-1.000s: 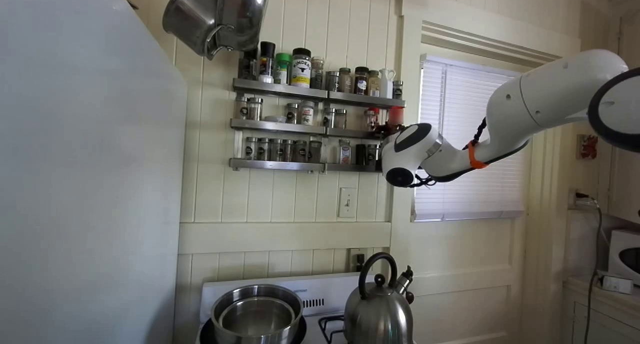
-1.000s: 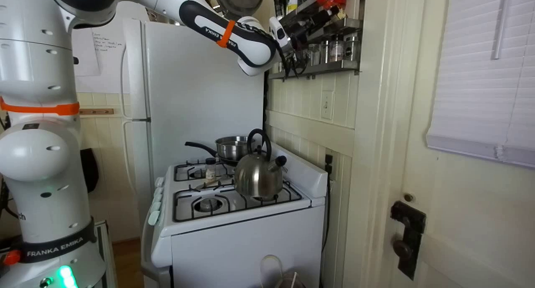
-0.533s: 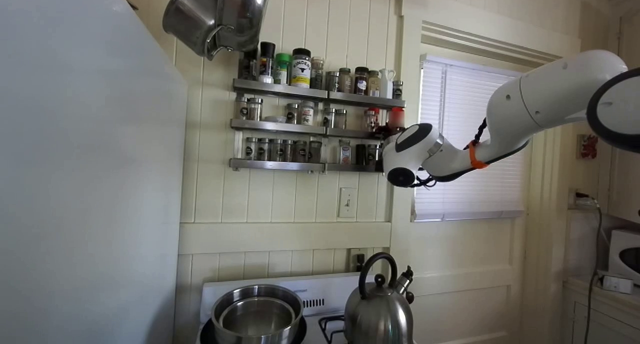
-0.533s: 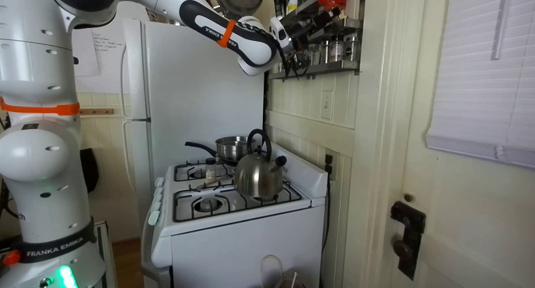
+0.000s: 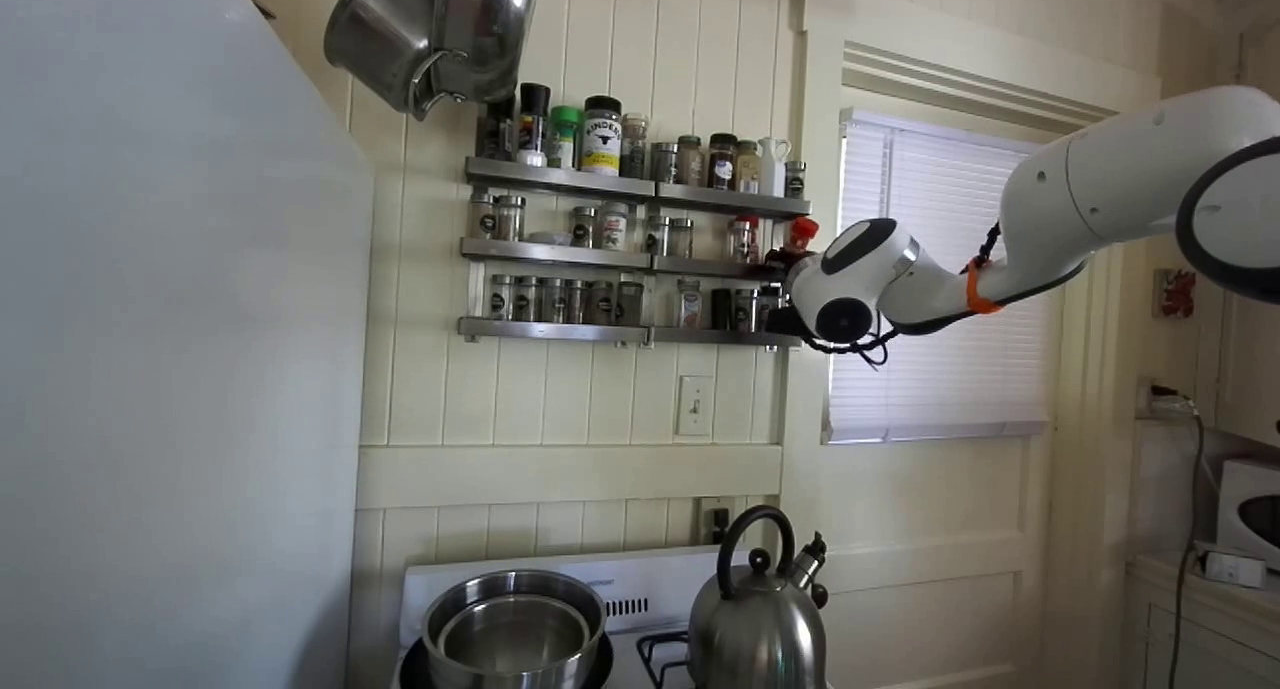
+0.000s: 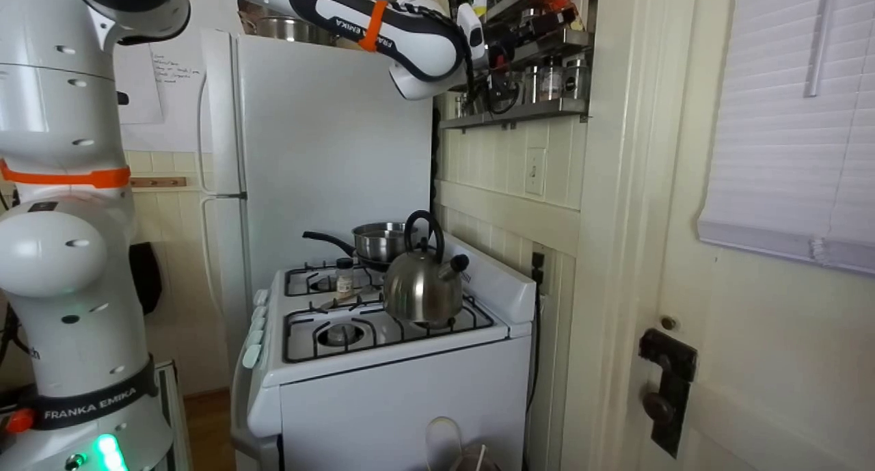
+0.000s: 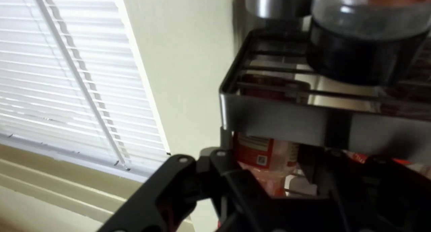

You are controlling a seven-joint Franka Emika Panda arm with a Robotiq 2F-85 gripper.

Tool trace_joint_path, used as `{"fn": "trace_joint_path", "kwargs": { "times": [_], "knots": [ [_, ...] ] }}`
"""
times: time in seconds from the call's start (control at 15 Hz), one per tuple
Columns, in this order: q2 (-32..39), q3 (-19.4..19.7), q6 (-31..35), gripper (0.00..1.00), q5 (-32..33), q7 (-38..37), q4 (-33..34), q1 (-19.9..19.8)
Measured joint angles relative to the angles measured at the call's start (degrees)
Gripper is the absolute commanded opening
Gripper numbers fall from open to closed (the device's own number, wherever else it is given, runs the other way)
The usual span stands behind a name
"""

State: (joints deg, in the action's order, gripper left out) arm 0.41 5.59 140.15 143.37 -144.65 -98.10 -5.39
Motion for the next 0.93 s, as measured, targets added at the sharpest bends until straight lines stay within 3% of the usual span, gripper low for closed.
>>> {"fn": "trace_joint_path", "kwargs": {
  "times": [0.53,0.67,0.93],
  "knots": [
    [0.0,2.1,20.9,0.24,-6.4,2.0,7.4,-1.6],
    [0.3,3.2,26.7,0.24,-12.0,6.9,9.5,-2.4],
    [1.2,4.8,35.4,0.24,-29.2,24.2,11.4,-4.4]
  ]
}}
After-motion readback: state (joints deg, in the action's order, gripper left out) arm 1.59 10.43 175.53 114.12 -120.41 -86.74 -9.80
